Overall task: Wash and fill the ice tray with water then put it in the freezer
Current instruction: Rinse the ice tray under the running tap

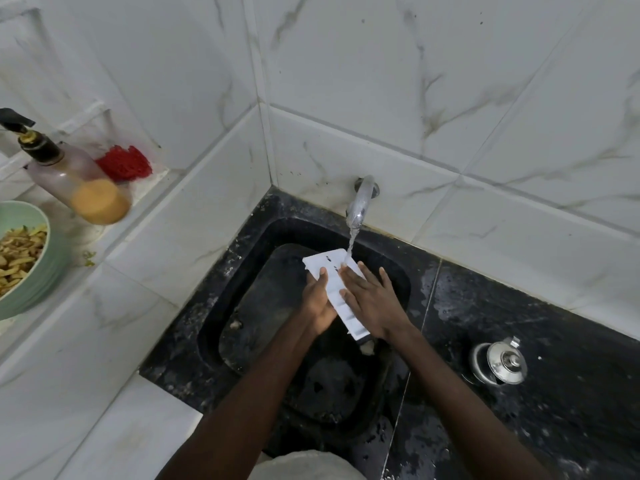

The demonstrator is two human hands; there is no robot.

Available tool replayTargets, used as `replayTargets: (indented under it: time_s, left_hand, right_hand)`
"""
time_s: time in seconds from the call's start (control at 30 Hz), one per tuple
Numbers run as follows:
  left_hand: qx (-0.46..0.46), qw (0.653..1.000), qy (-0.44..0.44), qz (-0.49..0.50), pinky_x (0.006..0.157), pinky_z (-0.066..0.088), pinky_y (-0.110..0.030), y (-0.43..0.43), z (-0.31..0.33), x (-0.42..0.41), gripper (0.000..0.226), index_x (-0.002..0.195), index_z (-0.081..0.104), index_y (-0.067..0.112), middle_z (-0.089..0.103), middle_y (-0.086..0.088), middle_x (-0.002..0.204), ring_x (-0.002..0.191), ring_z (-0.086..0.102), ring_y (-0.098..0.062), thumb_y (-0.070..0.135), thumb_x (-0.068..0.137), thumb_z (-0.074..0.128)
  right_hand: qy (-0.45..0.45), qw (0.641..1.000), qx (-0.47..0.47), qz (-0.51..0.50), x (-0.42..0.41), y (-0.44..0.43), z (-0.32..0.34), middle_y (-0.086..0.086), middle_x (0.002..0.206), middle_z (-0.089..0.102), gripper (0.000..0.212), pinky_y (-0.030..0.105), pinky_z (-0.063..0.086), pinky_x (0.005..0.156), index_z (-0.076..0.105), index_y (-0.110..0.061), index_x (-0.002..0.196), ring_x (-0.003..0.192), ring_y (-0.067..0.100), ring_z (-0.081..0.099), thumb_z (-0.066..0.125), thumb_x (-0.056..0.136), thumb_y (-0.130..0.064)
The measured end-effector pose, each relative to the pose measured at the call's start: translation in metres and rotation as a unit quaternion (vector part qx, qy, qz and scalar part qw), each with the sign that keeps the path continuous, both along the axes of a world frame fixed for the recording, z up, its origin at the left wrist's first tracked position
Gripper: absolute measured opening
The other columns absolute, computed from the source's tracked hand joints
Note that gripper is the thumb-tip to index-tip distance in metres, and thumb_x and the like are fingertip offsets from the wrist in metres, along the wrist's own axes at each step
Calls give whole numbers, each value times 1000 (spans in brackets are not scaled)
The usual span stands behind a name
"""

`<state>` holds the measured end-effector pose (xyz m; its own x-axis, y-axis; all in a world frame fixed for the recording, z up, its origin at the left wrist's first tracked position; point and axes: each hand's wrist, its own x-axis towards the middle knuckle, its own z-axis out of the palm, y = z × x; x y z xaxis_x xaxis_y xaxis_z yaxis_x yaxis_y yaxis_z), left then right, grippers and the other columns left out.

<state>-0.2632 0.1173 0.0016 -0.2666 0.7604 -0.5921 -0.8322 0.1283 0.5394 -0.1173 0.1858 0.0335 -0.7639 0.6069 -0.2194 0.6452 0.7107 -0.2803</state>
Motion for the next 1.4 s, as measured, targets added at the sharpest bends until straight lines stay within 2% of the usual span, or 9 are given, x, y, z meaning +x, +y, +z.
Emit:
replayTargets:
  time_s: [0.13,0.3,0.47,0.6,0.73,0.87,1.03,1.17,1.4]
  left_hand:
    - [20,1000,11,0,106,52,-51,3,4,3,53,153,40,7,53,-22,149,136,54,-39,31,107,49]
    - [-33,998,37,47,106,47,-64,8,-1,-22,44,150,39,14,62,-19,140,125,63,-40,27,109,47]
    - [-39,998,26,53,113,41,-62,4,3,-6,39,147,44,11,61,-20,141,130,59,-41,24,110,42]
    - [-47,996,38,68,107,46,-63,6,4,-15,36,145,45,14,63,-19,139,125,62,-40,23,110,43]
    - [-53,993,51,93,102,44,-74,0,-7,-32,52,152,39,17,59,-20,144,127,61,-43,30,104,54]
    - [-42,993,56,90,103,40,-77,-5,-31,-40,56,153,38,19,55,-20,147,131,57,-45,29,101,56]
    - [-73,993,62,76,93,56,-62,-12,0,-30,39,146,45,16,64,-16,138,120,66,-39,10,107,48]
    - [-83,994,61,32,75,62,-46,-18,3,-20,40,142,49,10,66,-19,133,110,70,-36,2,103,51]
    - [-76,993,84,-45,102,50,-65,-29,-8,7,45,140,53,2,68,-24,128,117,66,-46,-7,96,50]
  right_hand:
    - [10,1000,-9,-7,-10,2,4,-14,170,10,57,54,-1,128,17,-27,164,159,15,-3,19,111,-49]
    - [12,999,1,30,14,-15,4,-16,169,10,58,51,-5,128,15,-30,164,159,10,-3,18,111,-53]
    - [17,1000,-6,15,5,-13,6,-13,170,13,60,50,-5,128,20,-27,164,159,11,-2,19,111,-54]
    - [28,999,-25,11,9,-22,7,-16,170,8,61,48,-5,129,12,-31,164,158,7,-5,16,110,-58]
    - [39,998,-40,31,33,-33,4,-20,170,4,60,42,-10,128,11,-34,164,155,-1,-12,17,110,-58]
    - [73,995,-59,37,53,-35,3,-22,167,14,56,36,-10,128,22,-35,162,155,-3,-6,22,110,-56]
    - [151,983,-100,-32,64,-23,-6,-21,159,39,48,37,5,129,48,-31,152,153,-5,15,35,110,-48]
    - [127,986,-64,-84,53,-9,-17,-10,162,38,52,47,19,126,44,-25,155,155,7,22,33,110,-49]
    - [53,992,-62,-99,15,13,-27,-3,170,23,49,46,18,125,38,-24,158,157,20,18,36,111,-34]
